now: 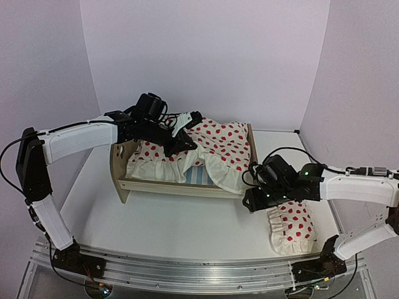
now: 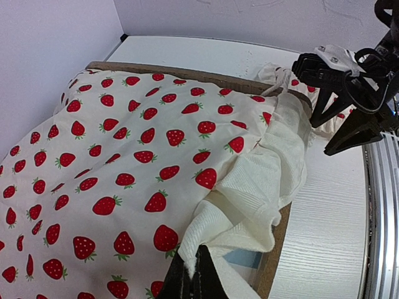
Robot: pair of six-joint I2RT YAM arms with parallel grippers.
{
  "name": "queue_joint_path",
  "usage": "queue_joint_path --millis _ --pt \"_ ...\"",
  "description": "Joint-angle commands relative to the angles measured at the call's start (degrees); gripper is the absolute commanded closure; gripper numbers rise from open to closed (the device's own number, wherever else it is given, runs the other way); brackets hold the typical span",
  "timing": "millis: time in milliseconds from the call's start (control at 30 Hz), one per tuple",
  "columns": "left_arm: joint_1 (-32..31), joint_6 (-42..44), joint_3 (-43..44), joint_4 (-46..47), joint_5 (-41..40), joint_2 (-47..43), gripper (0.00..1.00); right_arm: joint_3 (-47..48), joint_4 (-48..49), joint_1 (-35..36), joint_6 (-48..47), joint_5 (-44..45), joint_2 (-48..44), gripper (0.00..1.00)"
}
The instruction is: Set up the pet bed
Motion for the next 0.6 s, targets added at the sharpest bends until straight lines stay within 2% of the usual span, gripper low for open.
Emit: queue_joint_path --millis 0,100,200,300,400,567 --pt "0.16 -0.21 1.35 1.5 0.1 -1.61 1.0 -1.7 10.83 0.05 1.24 5.1 1.29 0.52" --pt "0.15 -0.1 1.34 1.6 0.11 -1.69 1.0 -2.66 12.24 0.05 2.92 6.55 2.13 0.67" --pt "0.16 0.16 1.32 1.84 -0.1 -1.62 1.0 -3.28 12.27 0.04 4.48 7.3 2.5 0.78" --pt "0.16 0.32 1.33 2.26 0.08 -1.37 1.0 -3.91 12.17 0.0 5.71 8.42 2.59 1.0" --pt "0.14 0.45 1.25 2.0 1.03 -1.11 1.0 -5.48 9.54 -0.05 8.4 4.99 0.72 1.0" --pt "-0.62 1.88 -0.44 0.72 4.36 -1.24 1.0 -9.75 -1.47 0.04 15.72 -14.19 -2.47 1.0"
